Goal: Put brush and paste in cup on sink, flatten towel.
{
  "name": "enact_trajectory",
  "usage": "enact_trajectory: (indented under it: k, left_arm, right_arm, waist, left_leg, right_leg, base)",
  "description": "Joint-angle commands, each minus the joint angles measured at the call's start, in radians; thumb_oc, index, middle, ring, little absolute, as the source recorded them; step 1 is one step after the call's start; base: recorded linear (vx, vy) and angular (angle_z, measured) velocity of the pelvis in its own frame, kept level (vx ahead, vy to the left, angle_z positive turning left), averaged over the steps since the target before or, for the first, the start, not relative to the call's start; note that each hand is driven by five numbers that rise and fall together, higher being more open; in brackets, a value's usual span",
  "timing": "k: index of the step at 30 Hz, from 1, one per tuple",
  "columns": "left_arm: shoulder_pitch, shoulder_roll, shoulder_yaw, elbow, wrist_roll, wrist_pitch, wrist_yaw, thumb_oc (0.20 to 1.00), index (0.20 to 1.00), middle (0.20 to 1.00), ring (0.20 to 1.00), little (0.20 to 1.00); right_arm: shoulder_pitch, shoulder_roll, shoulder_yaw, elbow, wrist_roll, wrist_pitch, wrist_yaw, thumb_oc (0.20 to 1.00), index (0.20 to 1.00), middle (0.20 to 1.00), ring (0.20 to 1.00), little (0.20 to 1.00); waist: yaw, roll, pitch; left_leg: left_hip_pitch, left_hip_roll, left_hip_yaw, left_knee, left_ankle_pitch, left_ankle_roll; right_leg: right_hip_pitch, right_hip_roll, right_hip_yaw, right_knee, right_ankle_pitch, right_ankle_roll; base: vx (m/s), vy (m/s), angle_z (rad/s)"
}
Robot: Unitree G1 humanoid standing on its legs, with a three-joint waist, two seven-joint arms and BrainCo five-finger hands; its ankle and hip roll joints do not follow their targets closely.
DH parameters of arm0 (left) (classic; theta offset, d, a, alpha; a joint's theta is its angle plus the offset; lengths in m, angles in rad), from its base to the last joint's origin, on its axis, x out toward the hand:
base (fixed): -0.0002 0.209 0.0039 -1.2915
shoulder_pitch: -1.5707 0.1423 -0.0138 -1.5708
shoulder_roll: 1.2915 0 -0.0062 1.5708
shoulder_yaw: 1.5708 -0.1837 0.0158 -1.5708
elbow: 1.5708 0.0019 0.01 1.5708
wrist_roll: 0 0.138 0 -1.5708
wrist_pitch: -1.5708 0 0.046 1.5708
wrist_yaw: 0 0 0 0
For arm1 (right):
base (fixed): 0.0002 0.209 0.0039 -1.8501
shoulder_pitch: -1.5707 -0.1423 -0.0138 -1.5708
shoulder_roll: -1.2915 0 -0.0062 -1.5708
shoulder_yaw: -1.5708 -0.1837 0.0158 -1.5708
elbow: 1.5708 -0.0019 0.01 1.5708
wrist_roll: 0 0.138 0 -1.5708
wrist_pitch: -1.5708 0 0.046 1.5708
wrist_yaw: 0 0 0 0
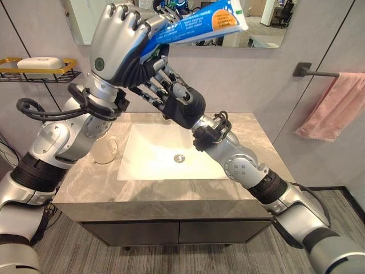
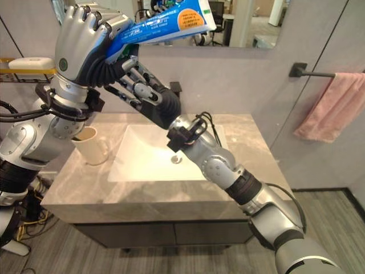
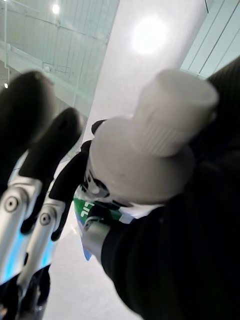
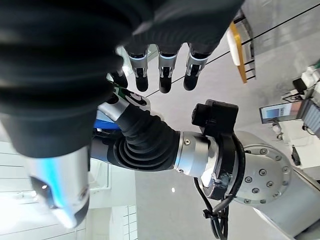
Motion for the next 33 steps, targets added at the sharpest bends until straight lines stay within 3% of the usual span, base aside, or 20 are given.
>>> enact_trajectory:
  k: [1,4,18,24,27,33]
  left_arm:
    - [-0.025,0.004,0.113,0.032,-0.036,0.016,0.031,0.2,0.2,0.2,0.2,0.2]
    - [0.068,-0.033,0.162,-0.015,-0.046,0.007,0.038,0.2,0.2,0.2,0.2,0.2]
    - [0.196,-0.052,0.246,-0.135,-0.057,0.014,0.058,0.2,0.2,0.2,0.2,0.2]
    - [0.265,-0.063,0.251,-0.159,-0.08,-0.006,0.036,0.2,0.2,0.2,0.2,0.2]
    - [0.33,-0.122,0.273,-0.19,-0.168,-0.026,0.012,0.2,0.2,0.2,0.2,0.2]
    - [0.393,-0.155,0.274,-0.177,-0.201,-0.038,0.001,0.2,0.2,0.2,0.2,0.2]
  right_arm:
    - [-0.058,-0.007,-0.079,-0.005,0.048,-0.08,0.015,1.0,1.0,1.0,1.0,1.0]
    - [-0.068,0.034,-0.108,0.024,0.016,-0.125,-0.045,1.0,1.0,1.0,1.0,1.0]
    - [-0.089,0.029,-0.107,0.101,-0.181,-0.151,-0.223,1.0,1.0,1.0,1.0,1.0]
    - [-0.098,0.042,-0.114,0.103,-0.187,-0.161,-0.235,1.0,1.0,1.0,1.0,1.0]
    - [-0.108,0.047,-0.125,0.094,-0.185,-0.161,-0.235,1.0,1.0,1.0,1.0,1.0]
    - [-0.135,0.055,-0.12,0.081,-0.172,-0.176,-0.21,1.0,1.0,1.0,1.0,1.0]
  waist:
    - [0.006,-0.016,-0.003]
    - [0.012,-0.018,0.001]
    - [0.022,-0.025,0.006]
    - [0.028,-0.027,0.01]
    - [0.032,-0.03,0.012]
    - [0.037,-0.034,0.012]
  left_leg:
    - [0.041,0.014,-0.016,0.008,-0.062,0.009]
    - [0.042,0.012,-0.02,0.008,-0.065,0.01]
    - [0.037,0.012,-0.024,0.008,-0.068,0.017]
    - [0.036,0.012,-0.028,0.008,-0.068,0.018]
    - [0.035,0.012,-0.029,0.008,-0.068,0.021]
    - [0.035,0.012,-0.032,0.008,-0.068,0.02]
  right_leg:
    - [0.028,-0.071,0.026,-0.001,-0.019,0.021]
    - [0.028,-0.071,0.025,-0.001,-0.023,0.021]
    - [0.031,-0.07,0.022,-0.001,-0.024,0.012]
    - [0.031,-0.07,0.02,-0.001,-0.024,0.01]
    - [0.031,-0.07,0.018,-0.001,-0.024,0.006]
    - [0.033,-0.069,0.018,-0.001,-0.027,0.008]
  base:
    - [0.0,0.0,0.0]
    - [0.03,0.013,0.0]
    - [0.0,0.0,0.0]
    - [0.0,0.0,0.0]
    - [0.0,0.0,0.0]
    - [0.0,0.0,0.0]
